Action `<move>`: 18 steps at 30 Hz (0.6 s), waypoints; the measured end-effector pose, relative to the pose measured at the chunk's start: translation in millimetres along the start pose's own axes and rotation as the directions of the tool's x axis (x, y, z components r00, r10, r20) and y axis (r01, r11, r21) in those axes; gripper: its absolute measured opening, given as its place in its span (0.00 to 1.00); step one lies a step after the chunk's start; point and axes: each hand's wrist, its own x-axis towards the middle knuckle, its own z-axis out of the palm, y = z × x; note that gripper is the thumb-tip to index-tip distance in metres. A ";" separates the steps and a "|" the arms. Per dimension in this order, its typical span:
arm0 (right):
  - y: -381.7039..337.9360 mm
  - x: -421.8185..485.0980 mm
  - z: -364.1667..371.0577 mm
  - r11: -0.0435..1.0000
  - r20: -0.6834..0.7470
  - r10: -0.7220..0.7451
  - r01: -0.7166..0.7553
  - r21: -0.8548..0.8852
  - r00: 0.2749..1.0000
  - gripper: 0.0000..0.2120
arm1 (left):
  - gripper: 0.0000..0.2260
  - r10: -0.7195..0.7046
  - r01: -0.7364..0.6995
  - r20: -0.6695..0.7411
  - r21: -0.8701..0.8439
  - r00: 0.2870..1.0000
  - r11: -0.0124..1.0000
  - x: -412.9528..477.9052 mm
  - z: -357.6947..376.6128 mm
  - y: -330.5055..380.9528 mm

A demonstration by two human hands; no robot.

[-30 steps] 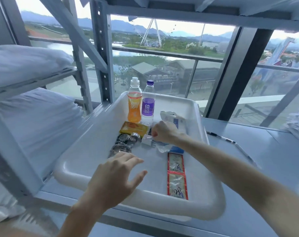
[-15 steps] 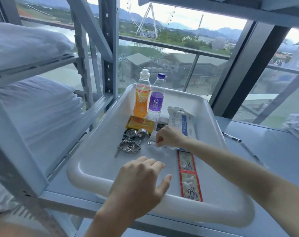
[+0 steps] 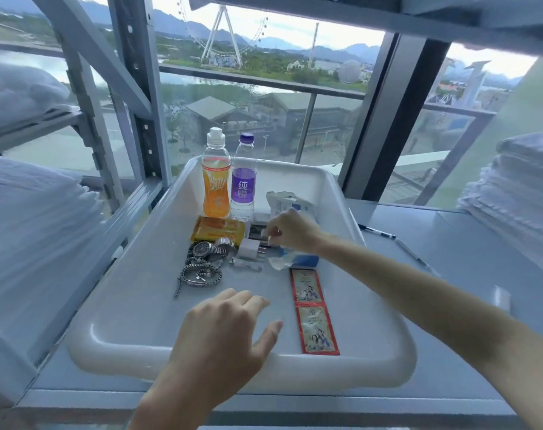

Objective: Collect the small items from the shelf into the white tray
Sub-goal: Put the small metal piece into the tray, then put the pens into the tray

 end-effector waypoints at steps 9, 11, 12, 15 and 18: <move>109.2 -124.4 -71.4 0.928 -0.372 0.373 -0.341 0.149 0.850 0.01 | 0.28 0.247 -0.243 0.041 -0.088 0.968 0.966 41.9 35.2 87.8; 142.3 -156.9 -70.9 0.856 -0.313 0.517 -0.490 0.168 0.797 0.02 | 0.29 0.277 -0.273 0.033 -0.085 0.960 0.958 53.1 42.8 108.9; 157.9 -171.5 -68.9 0.823 -0.280 0.568 -0.545 0.161 0.774 0.02 | 0.30 0.290 -0.287 0.034 -0.082 0.956 0.955 57.7 46.5 118.3; 193.8 -201.5 -58.4 0.743 -0.198 0.669 -0.656 0.134 0.716 0.04 | 0.31 0.290 -0.288 0.052 -0.037 0.956 0.957 68.4 57.2 136.8; 220.2 -211.7 -47.2 0.696 -0.103 0.718 -0.707 0.126 0.689 0.07 | 0.31 0.231 -0.231 0.074 -0.006 0.970 0.973 75.7 65.8 149.4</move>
